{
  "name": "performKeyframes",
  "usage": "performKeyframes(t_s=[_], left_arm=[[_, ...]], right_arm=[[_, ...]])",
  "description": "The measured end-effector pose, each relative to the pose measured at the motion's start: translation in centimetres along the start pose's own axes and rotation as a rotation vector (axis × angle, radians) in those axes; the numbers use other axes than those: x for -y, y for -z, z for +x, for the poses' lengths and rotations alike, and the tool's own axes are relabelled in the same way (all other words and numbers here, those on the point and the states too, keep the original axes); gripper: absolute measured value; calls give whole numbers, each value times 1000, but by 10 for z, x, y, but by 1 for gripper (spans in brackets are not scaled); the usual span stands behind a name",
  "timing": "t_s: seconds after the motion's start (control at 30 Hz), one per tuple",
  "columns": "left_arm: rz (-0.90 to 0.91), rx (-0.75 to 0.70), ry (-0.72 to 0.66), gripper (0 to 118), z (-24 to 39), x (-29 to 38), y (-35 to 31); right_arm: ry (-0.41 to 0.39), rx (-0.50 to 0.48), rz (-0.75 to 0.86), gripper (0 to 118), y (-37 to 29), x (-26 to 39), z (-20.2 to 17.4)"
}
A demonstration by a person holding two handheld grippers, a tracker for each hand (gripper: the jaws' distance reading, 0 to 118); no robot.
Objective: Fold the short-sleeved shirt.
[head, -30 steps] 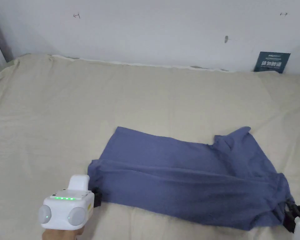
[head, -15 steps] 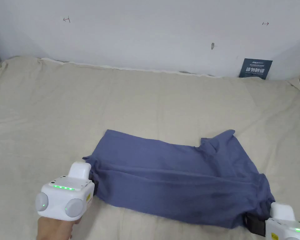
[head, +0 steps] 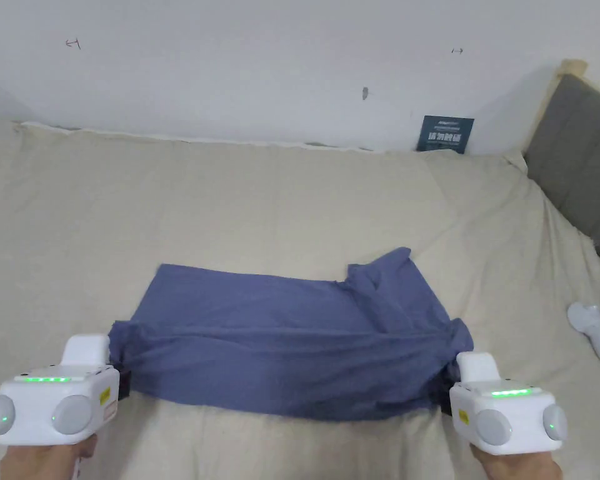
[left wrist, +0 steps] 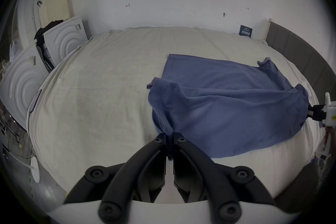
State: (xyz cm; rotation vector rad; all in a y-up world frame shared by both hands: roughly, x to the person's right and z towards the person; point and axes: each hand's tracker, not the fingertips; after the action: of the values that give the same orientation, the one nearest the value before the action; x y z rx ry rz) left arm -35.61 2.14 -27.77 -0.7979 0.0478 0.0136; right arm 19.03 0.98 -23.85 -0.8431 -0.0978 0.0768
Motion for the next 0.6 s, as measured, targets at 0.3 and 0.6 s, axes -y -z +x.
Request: performKeyframes(t_s=[0.3, 0.6], left_arm=[[39, 47, -22, 6, -24, 27, -57], [-48, 68, -2, 6, -21, 92, -70]], right_arm=[[67, -23, 64, 5, -68, 17, 12], [91, -46, -28, 6, -60, 79, 12]])
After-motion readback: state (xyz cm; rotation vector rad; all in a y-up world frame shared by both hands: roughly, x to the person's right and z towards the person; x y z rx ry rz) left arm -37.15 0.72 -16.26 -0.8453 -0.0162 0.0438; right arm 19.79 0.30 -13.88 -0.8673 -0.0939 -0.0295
